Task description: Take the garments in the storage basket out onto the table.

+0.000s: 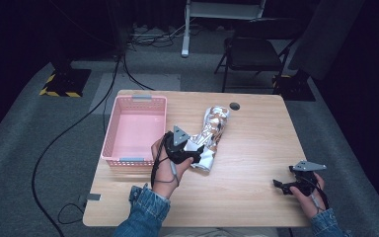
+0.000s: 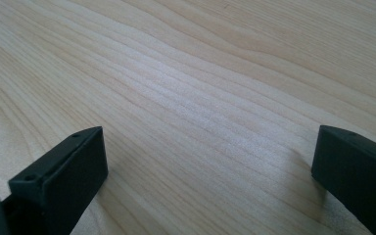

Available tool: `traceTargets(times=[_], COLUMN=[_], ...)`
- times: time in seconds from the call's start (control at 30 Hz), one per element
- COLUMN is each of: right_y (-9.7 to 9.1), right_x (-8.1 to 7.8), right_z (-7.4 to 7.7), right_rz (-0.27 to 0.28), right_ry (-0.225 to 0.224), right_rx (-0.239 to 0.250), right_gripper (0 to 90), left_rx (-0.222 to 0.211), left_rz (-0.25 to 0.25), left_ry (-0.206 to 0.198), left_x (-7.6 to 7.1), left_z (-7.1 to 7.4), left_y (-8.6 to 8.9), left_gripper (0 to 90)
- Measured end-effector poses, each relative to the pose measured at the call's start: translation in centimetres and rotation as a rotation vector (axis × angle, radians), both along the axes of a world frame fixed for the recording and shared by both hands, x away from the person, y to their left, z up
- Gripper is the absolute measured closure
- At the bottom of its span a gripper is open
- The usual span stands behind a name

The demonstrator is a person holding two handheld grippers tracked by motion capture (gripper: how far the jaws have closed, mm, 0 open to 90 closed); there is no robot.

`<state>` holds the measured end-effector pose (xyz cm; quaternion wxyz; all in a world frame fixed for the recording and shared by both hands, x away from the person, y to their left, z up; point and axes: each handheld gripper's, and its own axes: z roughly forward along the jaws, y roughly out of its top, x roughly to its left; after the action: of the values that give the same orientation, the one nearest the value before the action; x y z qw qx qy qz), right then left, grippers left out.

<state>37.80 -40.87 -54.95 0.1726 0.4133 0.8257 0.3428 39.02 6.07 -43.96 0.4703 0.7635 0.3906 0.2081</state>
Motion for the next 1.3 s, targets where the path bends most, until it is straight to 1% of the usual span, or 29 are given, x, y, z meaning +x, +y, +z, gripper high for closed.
traceTargets(times=[0.33, 0.53, 0.8, 0.87, 0.97, 1.3], right_y=[0.0, 0.0, 0.0, 0.0, 0.0, 0.0], right_x=[0.0, 0.0, 0.0, 0.0, 0.0, 0.0], right_z=[0.0, 0.0, 0.0, 0.0, 0.0, 0.0], right_rz=[0.000, 0.000, 0.000, 0.000, 0.000, 0.000], right_ry=[0.000, 0.000, 0.000, 0.000, 0.000, 0.000], right_rx=[0.000, 0.000, 0.001, 0.001, 0.000, 0.001], right_gripper=[0.1, 0.1, 0.0, 0.1, 0.0, 0.1], left_rx=[0.010, 0.018, 0.028, 0.024, 0.022, 0.020], left_rz=[0.015, 0.036, 0.044, 0.053, 0.065, 0.094], left_ry=[-0.009, -0.005, -0.004, -0.019, -0.026, -0.002], left_x=[-0.7, -0.9, -1.4, -1.6, -1.8, -2.6], left_z=[-0.3, -0.8, -1.2, -1.3, -1.4, -2.5], left_y=[1.2, 2.1, 2.8, 3.2, 3.6, 5.1], left_gripper=[11.7, 11.8, 11.8, 12.1, 12.7, 12.6])
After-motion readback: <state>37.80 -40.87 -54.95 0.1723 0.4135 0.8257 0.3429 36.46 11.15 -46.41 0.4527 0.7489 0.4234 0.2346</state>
